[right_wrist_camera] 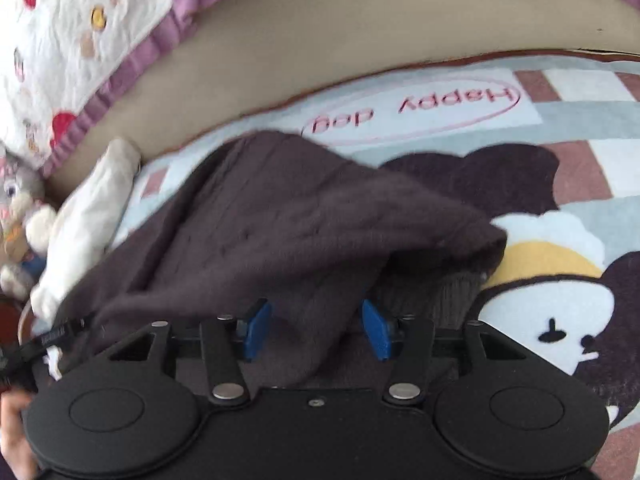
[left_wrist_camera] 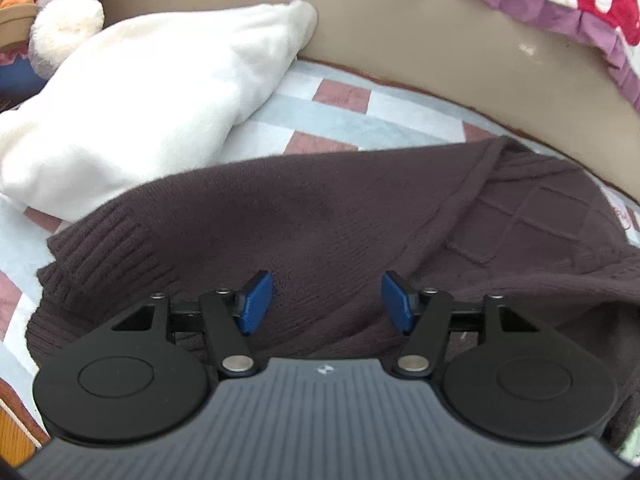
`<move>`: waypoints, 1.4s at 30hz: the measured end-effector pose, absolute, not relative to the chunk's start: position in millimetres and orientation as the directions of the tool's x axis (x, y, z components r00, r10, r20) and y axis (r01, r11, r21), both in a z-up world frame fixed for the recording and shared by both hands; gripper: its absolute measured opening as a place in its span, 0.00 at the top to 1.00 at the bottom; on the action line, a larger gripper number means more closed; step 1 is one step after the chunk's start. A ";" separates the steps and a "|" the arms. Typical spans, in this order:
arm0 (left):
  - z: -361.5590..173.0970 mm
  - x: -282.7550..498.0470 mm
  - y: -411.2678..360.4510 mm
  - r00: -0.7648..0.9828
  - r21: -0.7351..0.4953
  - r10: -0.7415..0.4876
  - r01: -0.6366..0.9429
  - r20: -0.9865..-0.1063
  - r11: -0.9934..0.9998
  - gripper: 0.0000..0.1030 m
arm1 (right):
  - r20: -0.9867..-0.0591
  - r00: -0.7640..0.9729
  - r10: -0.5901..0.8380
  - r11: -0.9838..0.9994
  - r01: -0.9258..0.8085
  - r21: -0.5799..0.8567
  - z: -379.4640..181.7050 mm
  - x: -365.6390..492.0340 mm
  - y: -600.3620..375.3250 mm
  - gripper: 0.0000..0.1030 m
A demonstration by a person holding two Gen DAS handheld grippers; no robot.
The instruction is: Fold clothes
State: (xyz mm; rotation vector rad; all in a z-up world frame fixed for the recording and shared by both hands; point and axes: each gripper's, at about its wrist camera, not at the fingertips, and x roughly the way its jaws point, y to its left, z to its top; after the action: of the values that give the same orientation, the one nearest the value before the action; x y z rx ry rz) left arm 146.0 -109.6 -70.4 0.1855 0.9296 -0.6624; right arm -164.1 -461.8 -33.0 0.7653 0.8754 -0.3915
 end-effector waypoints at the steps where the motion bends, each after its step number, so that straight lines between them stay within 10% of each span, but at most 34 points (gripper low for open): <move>1: -71.3 145.3 -111.2 0.423 -0.113 -0.439 0.606 -0.792 0.787 0.42 | -0.814 0.580 0.012 0.690 0.584 0.426 -37.4 -162.8 -458.9 0.43; 14: -86.9 130.9 -134.5 0.409 -0.015 -0.421 0.702 -0.809 0.712 0.22 | -0.738 0.674 -0.043 0.718 0.534 0.446 -74.0 -150.1 -443.7 0.30; 17: -93.2 120.7 -144.1 0.436 0.064 -0.400 0.736 -0.806 0.674 0.22 | -0.719 0.671 -0.179 0.759 0.560 0.333 -74.2 -142.3 -436.5 0.50; 19: -94.7 115.6 -148.6 0.450 0.102 -0.396 0.754 -0.801 0.649 0.46 | -0.688 0.674 -0.269 0.787 0.566 0.246 -65.3 -140.6 -432.7 0.78; 20: -93.2 113.8 -151.7 0.459 0.124 -0.388 0.758 -0.799 0.641 0.82 | -0.663 0.686 -0.299 0.797 0.561 0.221 -58.6 -142.1 -431.6 0.81; 21: -90.5 112.3 -155.3 0.470 0.148 -0.377 0.759 -0.798 0.634 0.88 | -0.635 0.698 -0.330 0.805 0.560 0.197 -50.2 -145.0 -430.7 0.84; 34: 68.9 88.5 -221.0 0.669 0.160 -0.534 0.688 -0.517 0.707 1.00 | -0.318 0.676 -0.665 0.686 0.721 0.097 99.2 -234.5 -451.4 0.92; 42: 57.6 48.5 -274.5 0.586 0.140 -0.506 0.729 -0.632 0.670 0.96 | -0.670 0.475 -0.571 0.610 0.791 0.042 39.6 -292.8 -509.1 0.89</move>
State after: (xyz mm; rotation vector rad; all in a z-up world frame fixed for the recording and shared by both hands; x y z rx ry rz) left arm 48.5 -274.5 57.6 0.4114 0.5933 -0.7443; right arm -292.8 -509.1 39.6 0.3714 0.6627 -0.8559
